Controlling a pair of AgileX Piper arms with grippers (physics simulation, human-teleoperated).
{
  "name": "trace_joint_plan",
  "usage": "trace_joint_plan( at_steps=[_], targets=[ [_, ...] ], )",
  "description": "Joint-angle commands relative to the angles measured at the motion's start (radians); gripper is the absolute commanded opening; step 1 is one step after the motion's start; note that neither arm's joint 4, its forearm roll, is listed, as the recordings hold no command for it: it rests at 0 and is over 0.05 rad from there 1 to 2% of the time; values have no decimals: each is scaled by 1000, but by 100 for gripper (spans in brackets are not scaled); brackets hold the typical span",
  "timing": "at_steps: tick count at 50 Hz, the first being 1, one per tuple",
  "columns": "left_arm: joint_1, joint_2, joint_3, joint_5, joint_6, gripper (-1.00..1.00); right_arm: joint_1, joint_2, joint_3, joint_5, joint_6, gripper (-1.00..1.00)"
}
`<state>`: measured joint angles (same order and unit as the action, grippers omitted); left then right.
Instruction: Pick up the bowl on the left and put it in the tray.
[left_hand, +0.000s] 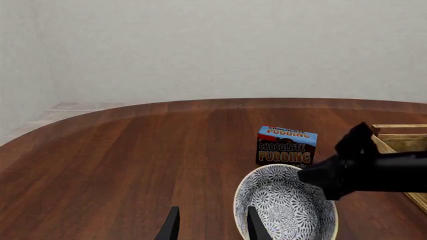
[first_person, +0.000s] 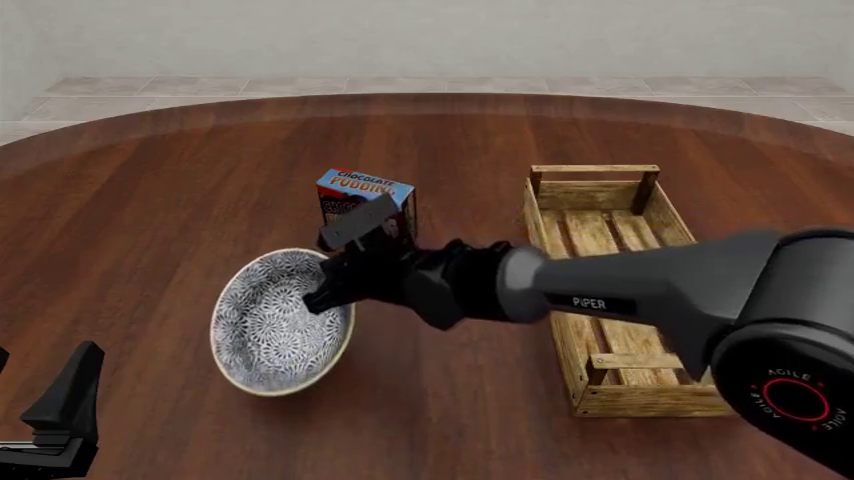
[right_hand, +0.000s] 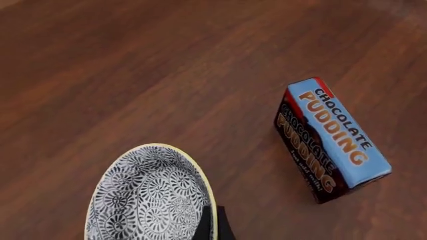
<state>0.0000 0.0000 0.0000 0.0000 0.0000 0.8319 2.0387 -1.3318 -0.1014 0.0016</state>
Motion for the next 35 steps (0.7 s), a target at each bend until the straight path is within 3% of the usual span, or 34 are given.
trace_joint_plan(
  at_steps=[1, 35],
  targets=[
    [0, 0, 0, 0, 0, 100, 24, -32, 66, -29, 42, -100],
    [0, 0, 0, 0, 0, 100, 36, -152, 144, -56, 74, -100]
  ],
)
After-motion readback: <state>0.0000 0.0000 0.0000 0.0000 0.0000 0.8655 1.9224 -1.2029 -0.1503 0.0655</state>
